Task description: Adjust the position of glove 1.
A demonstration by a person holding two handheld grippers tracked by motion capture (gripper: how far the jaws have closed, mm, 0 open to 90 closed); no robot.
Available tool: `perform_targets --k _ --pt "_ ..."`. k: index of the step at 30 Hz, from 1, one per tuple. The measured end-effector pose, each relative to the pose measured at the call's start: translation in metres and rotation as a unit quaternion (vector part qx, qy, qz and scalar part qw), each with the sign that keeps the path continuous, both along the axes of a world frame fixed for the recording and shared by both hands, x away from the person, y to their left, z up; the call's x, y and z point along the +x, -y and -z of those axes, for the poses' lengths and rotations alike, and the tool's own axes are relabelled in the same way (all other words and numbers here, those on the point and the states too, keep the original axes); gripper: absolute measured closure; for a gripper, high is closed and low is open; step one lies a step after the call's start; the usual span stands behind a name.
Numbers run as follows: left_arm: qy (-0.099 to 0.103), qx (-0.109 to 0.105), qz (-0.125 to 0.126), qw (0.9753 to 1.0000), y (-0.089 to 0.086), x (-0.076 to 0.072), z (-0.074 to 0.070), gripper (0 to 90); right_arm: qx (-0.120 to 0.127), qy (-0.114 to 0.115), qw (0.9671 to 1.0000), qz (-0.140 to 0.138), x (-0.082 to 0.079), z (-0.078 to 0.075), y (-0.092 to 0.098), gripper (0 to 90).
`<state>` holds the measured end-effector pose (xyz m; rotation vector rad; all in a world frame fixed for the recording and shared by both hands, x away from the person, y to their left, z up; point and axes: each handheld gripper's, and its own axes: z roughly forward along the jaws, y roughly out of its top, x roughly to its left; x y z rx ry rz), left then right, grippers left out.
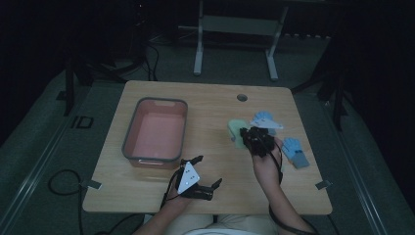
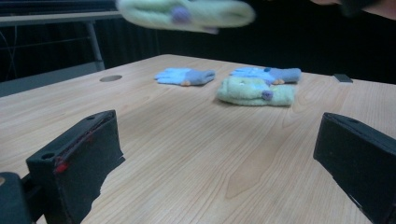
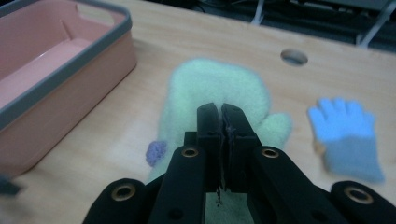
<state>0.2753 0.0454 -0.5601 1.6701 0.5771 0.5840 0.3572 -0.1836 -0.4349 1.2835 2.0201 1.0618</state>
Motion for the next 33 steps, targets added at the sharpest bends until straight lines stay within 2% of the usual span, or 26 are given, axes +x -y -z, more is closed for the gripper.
perform_targets --k 1,2,3,4,7,10,11,12,13,16,19,24,26,29,31,33 --pt "0.0 -0.001 0.0 1.0 0.0 0.0 0.0 0.6 0.005 -0.006 1.0 -0.001 -0.007 0.004 0.001 87.1" --pt "0.0 -0.001 0.0 1.0 0.0 0.0 0.0 0.6 0.005 -0.006 1.0 -0.001 -0.007 0.004 0.001 87.1" --pt "0.0 -0.001 0.001 1.0 0.0 0.0 0.0 0.6 0.002 -0.011 0.9999 -0.001 -0.017 0.01 0.0 87.1" --pt "0.0 -0.001 0.001 1.0 0.0 0.0 0.0 0.6 0.002 -0.011 0.9999 -0.001 -0.017 0.01 0.0 87.1" --pt "0.002 -0.001 0.001 1.0 0.0 0.0 0.0 0.6 -0.006 -0.024 0.9997 0.0 -0.033 0.026 -0.003 87.1" --pt "0.001 0.0 0.002 1.0 0.0 0.0 0.0 0.6 -0.009 -0.035 0.9993 -0.001 -0.036 0.034 -0.005 87.2" --pt "0.002 0.0 0.002 1.0 0.0 0.0 0.0 0.6 -0.003 -0.048 0.9988 0.003 -0.038 0.044 -0.006 87.1" --pt "0.002 0.0 0.002 1.0 0.0 0.0 0.0 0.6 -0.003 -0.048 0.9988 0.003 -0.038 0.044 -0.006 87.1" --pt "0.0 -0.001 0.003 1.0 0.0 0.0 0.0 0.6 -0.011 -0.049 0.9987 0.011 -0.04 0.053 -0.009 87.1" --pt "0.001 -0.001 0.003 1.0 0.0 0.0 0.0 0.6 -0.011 -0.054 0.9983 0.022 -0.039 0.061 -0.011 87.2" --pt "0.002 0.0 0.003 1.0 0.0 0.0 0.0 0.6 -0.014 -0.062 0.9968 0.047 -0.033 0.08 -0.016 87.1" --pt "0.001 -0.001 0.003 1.0 0.0 0.0 0.0 0.5 -0.028 -0.069 0.996 0.05 -0.026 0.094 -0.023 87.1" --pt "0.001 -0.001 0.004 1.0 0.0 0.0 0.0 0.6 -0.025 -0.073 0.9957 0.051 -0.024 0.098 -0.025 87.1" --pt "0.002 0.0 0.003 1.0 0.0 0.0 0.0 0.6 -0.029 -0.07 0.9958 0.052 -0.022 0.102 -0.026 87.1" --pt "0.002 0.0 0.004 1.0 0.0 0.0 0.0 0.6 -0.033 -0.07 0.9956 0.052 -0.017 0.111 -0.027 87.0" --pt "0.002 -0.001 0.004 1.0 0.0 0.0 0.0 0.6 -0.029 -0.066 0.996 0.052 -0.017 0.114 -0.026 86.9"
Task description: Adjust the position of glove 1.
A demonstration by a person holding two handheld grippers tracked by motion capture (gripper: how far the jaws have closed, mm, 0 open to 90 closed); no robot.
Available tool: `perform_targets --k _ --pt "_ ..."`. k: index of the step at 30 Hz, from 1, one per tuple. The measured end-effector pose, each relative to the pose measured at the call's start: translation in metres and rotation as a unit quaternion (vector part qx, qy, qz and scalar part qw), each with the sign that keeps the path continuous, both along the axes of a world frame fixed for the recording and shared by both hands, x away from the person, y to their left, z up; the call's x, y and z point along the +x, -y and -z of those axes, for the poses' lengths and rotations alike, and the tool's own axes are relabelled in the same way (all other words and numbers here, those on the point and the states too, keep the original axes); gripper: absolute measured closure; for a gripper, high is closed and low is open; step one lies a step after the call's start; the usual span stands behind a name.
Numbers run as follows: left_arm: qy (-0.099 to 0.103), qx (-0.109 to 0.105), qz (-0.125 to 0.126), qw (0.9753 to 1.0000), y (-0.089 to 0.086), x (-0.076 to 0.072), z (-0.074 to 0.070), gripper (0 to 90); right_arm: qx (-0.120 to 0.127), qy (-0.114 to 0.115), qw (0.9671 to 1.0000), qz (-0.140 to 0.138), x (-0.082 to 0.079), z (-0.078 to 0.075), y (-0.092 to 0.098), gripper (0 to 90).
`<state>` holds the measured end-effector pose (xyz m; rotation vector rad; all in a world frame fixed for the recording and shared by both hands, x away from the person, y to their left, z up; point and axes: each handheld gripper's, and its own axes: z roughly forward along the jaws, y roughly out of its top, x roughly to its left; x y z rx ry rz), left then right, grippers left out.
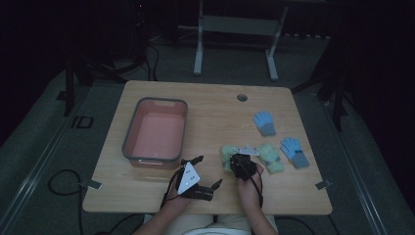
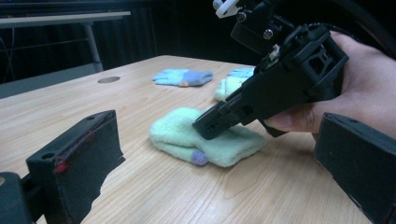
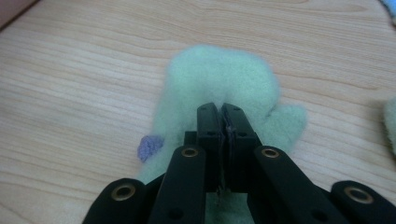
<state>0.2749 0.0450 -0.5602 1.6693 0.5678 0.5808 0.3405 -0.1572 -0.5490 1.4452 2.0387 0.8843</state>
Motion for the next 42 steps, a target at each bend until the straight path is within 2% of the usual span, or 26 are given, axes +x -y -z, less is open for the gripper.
perform_targets --k 7,11,13,15,17,18,19,23,25,29,35,42 --pt "0.0 0.0 0.0 1.0 0.0 0.0 0.0 0.6 -0.006 0.011 0.9998 -0.016 0.0 0.002 0.002 85.4" --pt "-0.001 -0.001 0.0 1.0 0.0 0.0 0.0 0.6 -0.005 0.012 0.9996 -0.025 0.0 -0.002 0.004 79.0" --pt "-0.001 -0.001 0.0 1.0 0.0 0.0 0.0 0.6 0.001 0.018 0.9992 -0.036 -0.002 -0.013 0.01 77.6" --pt "-0.001 -0.001 0.0 1.0 0.0 0.0 0.0 0.6 0.018 0.027 0.9979 -0.055 0.001 -0.024 0.017 76.0" --pt "-0.001 -0.001 0.0 1.0 0.0 0.0 0.0 0.6 0.014 0.039 0.9968 -0.069 0.003 -0.034 0.022 73.2" --pt "0.0 -0.001 0.0 1.0 0.0 0.0 0.0 0.6 0.019 0.046 0.9955 -0.081 0.005 -0.039 0.026 71.8" --pt "0.0 -0.001 0.0 1.0 0.0 0.0 0.0 0.6 0.019 0.046 0.9955 -0.081 0.005 -0.039 0.026 71.8" --pt "-0.001 -0.001 0.0 1.0 0.0 0.0 0.0 0.6 0.008 0.066 0.9932 -0.096 0.01 -0.056 0.052 68.4" --pt "-0.001 -0.001 -0.001 1.0 0.0 0.0 0.0 0.6 0.01 0.067 0.9926 -0.101 0.012 -0.058 0.063 66.8" --pt "-0.001 -0.001 -0.001 1.0 0.0 0.0 0.0 0.6 0.019 0.066 0.9933 -0.092 0.014 -0.062 0.091 67.1" --pt "-0.001 -0.001 -0.001 1.0 0.0 0.0 0.0 0.6 0.017 0.062 0.9933 -0.096 0.016 -0.06 0.121 66.5" --pt "-0.001 -0.001 -0.001 1.0 0.0 0.0 0.0 0.6 -0.004 0.059 0.9931 -0.101 0.014 -0.05 0.147 65.6"
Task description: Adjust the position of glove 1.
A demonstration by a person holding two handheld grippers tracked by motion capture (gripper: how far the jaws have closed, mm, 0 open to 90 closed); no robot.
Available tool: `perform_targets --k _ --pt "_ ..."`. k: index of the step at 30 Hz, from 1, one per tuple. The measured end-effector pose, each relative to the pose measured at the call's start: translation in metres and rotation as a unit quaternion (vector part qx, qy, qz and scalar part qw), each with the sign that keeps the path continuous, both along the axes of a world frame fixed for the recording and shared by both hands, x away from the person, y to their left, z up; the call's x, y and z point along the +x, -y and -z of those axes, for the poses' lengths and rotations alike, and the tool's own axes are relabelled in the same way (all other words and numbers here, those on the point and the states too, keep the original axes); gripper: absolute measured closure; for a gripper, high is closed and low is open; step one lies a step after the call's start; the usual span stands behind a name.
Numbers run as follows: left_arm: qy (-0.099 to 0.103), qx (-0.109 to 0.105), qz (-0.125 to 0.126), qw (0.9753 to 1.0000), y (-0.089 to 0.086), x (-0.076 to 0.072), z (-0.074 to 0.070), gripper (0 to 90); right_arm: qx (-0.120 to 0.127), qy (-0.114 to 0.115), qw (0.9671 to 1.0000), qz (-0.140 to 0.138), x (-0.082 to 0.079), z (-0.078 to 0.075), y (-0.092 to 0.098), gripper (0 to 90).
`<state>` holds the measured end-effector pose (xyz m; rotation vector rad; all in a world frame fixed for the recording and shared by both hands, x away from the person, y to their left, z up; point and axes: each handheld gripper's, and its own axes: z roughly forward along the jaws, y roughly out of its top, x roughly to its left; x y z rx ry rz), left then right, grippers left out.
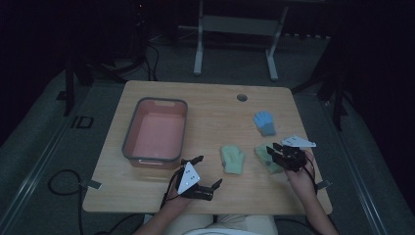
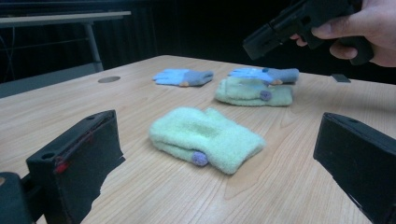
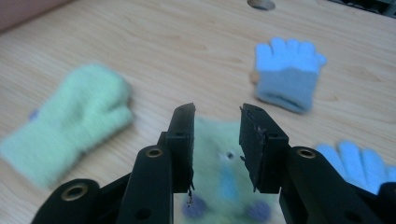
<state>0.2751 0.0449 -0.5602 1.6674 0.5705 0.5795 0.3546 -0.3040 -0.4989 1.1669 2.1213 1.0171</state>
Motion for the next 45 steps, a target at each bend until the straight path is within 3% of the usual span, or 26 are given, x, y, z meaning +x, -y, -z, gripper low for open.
perform_targets --k 8,9,17,21,23,26,29,32,35,39,42,45 --pt "0.001 0.0 -0.001 1.0 0.0 0.0 0.0 0.6 -0.026 0.002 0.9994 -0.024 0.001 0.01 0.02 66.8" --pt "0.001 0.001 -0.001 1.0 0.001 0.0 0.0 0.6 -0.019 -0.009 0.9995 -0.026 0.003 0.014 0.025 66.7" --pt "0.001 0.001 -0.001 1.0 0.0 0.0 0.0 0.6 0.001 -0.029 0.9992 -0.028 0.006 0.031 0.029 67.2" --pt "0.002 0.001 -0.001 1.0 0.0 0.0 0.0 0.6 0.002 -0.034 0.9988 -0.036 0.011 0.038 0.023 64.9" --pt "0.002 0.001 -0.001 1.0 0.0 0.0 0.0 0.6 -0.002 -0.047 0.9981 -0.04 0.015 0.043 0.021 63.9" --pt "0.002 0.001 -0.001 1.0 0.0 0.0 0.0 0.6 0.0 -0.057 0.9975 -0.042 0.018 0.049 0.021 68.0" --pt "0.002 0.001 -0.001 1.0 0.0 0.0 0.0 0.6 0.001 -0.061 0.9977 -0.031 0.018 0.05 0.018 82.4" --pt "0.001 0.0 -0.001 1.0 0.0 0.0 0.0 0.6 -0.014 -0.058 0.9981 -0.013 0.016 0.049 0.011 86.4" --pt "0.003 0.0 -0.002 1.0 0.0 -0.001 0.0 0.6 -0.014 -0.06 0.9976 0.032 0.014 0.045 0.005 88.0" --pt "0.001 0.0 -0.004 1.0 0.0 0.0 0.0 0.6 0.009 -0.056 0.9945 0.088 0.005 0.025 -0.002 88.2" --pt "0.001 0.0 -0.004 1.0 0.0 0.0 0.0 0.6 0.006 -0.048 0.9919 0.117 -0.004 0.007 -0.009 88.1" --pt "0.002 0.001 -0.004 1.0 0.0 0.0 0.0 0.6 -0.012 -0.038 0.9902 0.134 -0.011 -0.005 -0.019 88.0"
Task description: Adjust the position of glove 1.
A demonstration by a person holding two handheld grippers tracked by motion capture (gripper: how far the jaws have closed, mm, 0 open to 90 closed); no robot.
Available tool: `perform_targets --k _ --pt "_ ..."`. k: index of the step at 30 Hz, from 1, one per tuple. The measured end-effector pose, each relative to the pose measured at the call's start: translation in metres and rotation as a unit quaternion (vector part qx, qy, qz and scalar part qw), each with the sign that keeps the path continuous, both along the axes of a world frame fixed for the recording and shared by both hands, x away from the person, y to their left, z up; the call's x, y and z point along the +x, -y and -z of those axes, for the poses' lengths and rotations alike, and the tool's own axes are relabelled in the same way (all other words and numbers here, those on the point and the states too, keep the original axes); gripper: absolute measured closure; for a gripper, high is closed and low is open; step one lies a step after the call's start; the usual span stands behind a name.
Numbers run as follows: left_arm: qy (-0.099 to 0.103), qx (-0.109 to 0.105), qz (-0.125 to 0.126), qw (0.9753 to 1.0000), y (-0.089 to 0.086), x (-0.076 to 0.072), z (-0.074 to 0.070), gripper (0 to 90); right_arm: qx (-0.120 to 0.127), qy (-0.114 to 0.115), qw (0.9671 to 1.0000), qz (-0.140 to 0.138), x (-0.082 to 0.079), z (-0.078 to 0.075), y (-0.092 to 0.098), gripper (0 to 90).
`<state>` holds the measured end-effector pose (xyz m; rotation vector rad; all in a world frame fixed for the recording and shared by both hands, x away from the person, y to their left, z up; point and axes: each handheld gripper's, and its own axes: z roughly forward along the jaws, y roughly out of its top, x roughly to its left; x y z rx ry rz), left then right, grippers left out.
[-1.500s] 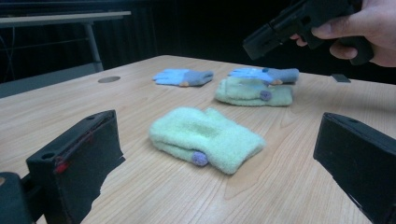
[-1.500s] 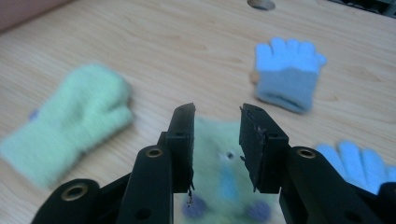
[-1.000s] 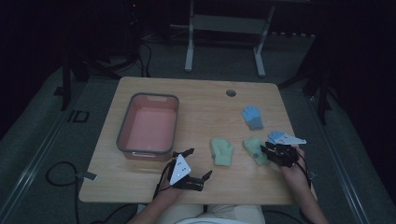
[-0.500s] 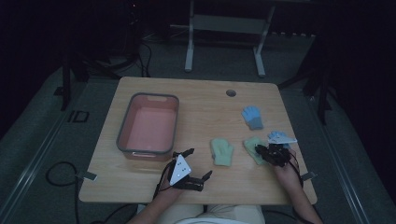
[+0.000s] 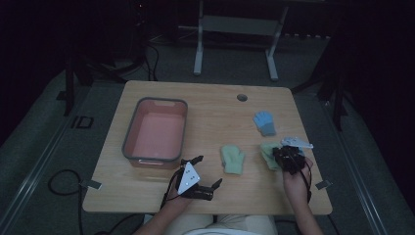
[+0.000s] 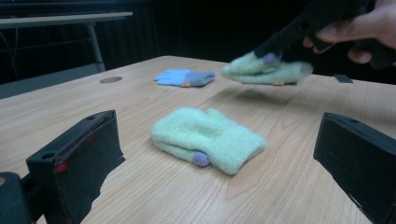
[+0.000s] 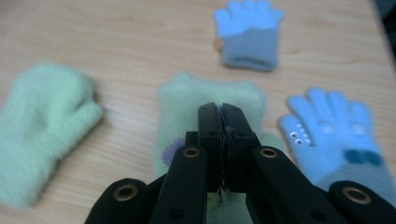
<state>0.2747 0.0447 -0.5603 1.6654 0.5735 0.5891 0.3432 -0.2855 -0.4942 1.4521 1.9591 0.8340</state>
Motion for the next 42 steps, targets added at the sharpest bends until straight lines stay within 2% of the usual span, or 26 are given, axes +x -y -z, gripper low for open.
perform_targets --k 1,2,6,9,11,15,21,24,27,33,35,38,42 --pt "0.0 0.0 0.0 1.0 0.0 0.0 0.0 0.6 -0.015 0.004 0.9999 0.002 -0.002 -0.002 -0.004 87.9" --pt "0.0 0.0 0.0 1.0 0.0 0.0 0.0 0.6 -0.014 0.009 0.9998 0.013 -0.005 -0.003 -0.006 88.0" --pt "0.0 0.0 0.0 1.0 0.0 0.0 0.0 0.6 -0.014 0.005 0.9997 0.019 -0.009 -0.001 -0.015 88.0" --pt "0.001 0.001 0.0 1.0 0.0 0.0 0.0 0.6 -0.021 0.008 0.999 0.037 -0.012 0.005 -0.018 88.1" --pt "0.0 0.001 0.001 1.0 0.0 0.0 0.0 0.6 -0.01 0.003 0.9988 0.048 -0.013 0.013 -0.019 88.1" --pt "0.001 0.002 0.002 1.0 0.0 0.0 0.0 0.6 -0.009 0.0 0.9988 0.048 -0.012 0.027 -0.023 88.1" --pt "0.001 0.001 0.001 1.0 0.0 0.0 0.0 0.6 0.005 -0.022 0.9989 0.042 -0.008 0.043 -0.027 87.0" --pt "0.001 0.002 0.002 1.0 0.0 0.0 0.0 0.6 0.001 -0.028 0.9989 0.038 -0.008 0.049 -0.027 84.0" --pt "0.001 0.003 0.002 1.0 0.0 0.0 0.0 0.6 -0.003 -0.029 0.999 0.034 -0.008 0.049 -0.026 72.6" --pt "0.001 0.002 0.002 1.0 0.0 0.0 0.0 0.6 0.015 -0.018 0.9994 0.025 -0.01 0.045 -0.021 55.0" --pt "0.001 0.002 0.002 1.0 0.0 0.0 0.0 0.6 0.028 -0.012 0.9994 0.014 -0.01 0.037 -0.018 56.4" --pt "0.002 0.002 0.003 1.0 0.0 0.0 0.0 0.6 0.031 0.001 0.9995 -0.006 -0.01 0.023 -0.011 64.8" --pt "0.002 0.002 0.002 1.0 0.0 0.0 0.0 0.6 0.043 0.015 0.9984 -0.035 -0.009 0.01 0.002 67.6"
